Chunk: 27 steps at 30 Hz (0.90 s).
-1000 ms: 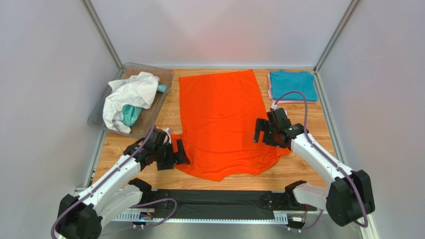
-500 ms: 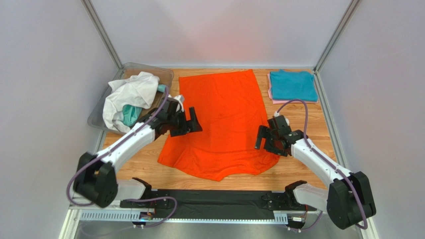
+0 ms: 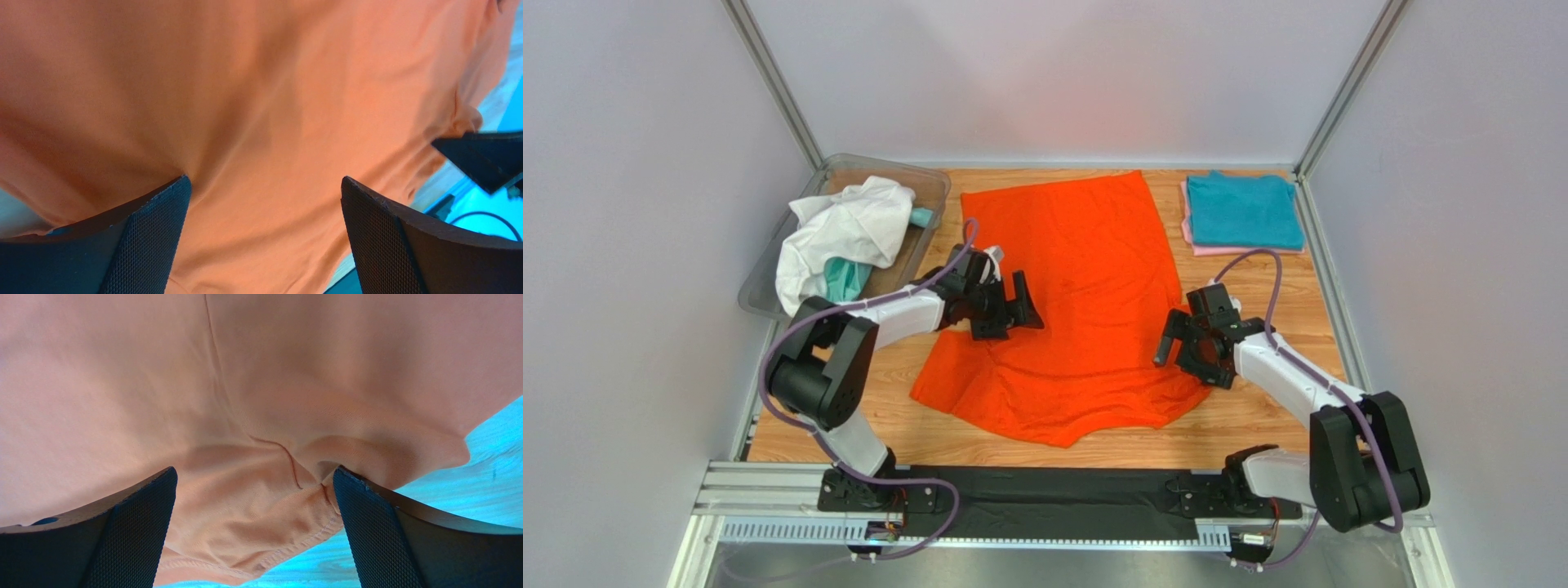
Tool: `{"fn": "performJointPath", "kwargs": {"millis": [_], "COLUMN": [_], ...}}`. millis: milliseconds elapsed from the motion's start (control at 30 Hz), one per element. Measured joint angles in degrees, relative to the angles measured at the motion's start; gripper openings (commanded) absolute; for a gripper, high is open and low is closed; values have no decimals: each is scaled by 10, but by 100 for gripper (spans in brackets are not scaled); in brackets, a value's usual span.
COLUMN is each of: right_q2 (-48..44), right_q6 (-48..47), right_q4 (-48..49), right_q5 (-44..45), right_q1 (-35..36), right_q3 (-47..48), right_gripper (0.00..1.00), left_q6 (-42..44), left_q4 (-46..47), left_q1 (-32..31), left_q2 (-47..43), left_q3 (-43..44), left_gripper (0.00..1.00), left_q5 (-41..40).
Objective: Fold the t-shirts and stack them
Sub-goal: Flatten the tshirt out
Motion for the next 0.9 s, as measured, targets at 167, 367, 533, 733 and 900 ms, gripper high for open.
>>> {"fn": "performJointPath", "kwargs": {"millis": [167,367,533,733,900], "right_q2": [30,108,204,336,424], "right_q6": [-8,-33,-56,-76,-91], "right_q4": [18,22,28,43,42], "right_q5": [-2,-3,-28,-55,-88], "right_q1": [-22,-30,-29,17,45], "right_q3": [19,82,176,331,455], "right_gripper": [100,100,100,100,100], "left_q6": [-54,-147,-222,-225,-231], "left_q4": [102,200,271,288,363], "left_q1": [-35,-185,-326,-356,-356], "left_q2": [-96,-173,-172,-110,-37], "left_q3": [-141,-255,-284,-232,-193], "left_gripper": [98,98,96,96,95], "left_q5": [12,-9,-44,-52,-53]}}
